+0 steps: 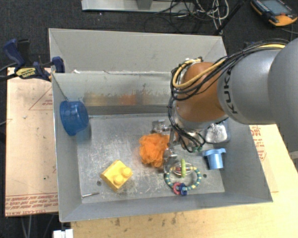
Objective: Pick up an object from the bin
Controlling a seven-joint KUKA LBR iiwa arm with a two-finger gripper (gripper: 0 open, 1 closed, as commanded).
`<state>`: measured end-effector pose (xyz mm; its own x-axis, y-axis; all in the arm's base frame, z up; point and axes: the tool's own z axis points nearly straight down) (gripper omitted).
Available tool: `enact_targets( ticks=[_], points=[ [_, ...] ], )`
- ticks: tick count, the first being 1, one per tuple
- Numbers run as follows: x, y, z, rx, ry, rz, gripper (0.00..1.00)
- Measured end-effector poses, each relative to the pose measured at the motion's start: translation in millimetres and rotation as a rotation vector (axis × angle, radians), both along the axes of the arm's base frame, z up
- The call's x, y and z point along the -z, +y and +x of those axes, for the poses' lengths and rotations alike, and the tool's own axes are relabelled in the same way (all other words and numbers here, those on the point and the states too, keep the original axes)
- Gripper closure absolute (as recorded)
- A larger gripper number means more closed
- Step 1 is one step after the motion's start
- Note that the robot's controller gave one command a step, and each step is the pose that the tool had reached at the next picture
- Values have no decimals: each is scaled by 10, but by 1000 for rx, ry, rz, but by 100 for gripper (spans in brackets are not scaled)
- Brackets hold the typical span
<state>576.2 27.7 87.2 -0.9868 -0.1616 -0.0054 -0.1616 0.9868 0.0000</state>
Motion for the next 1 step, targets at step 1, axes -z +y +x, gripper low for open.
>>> enact_targets(
  ticks=[1],
  points=[
    [146, 109, 4, -116, 4, -2, 100]
  ],
)
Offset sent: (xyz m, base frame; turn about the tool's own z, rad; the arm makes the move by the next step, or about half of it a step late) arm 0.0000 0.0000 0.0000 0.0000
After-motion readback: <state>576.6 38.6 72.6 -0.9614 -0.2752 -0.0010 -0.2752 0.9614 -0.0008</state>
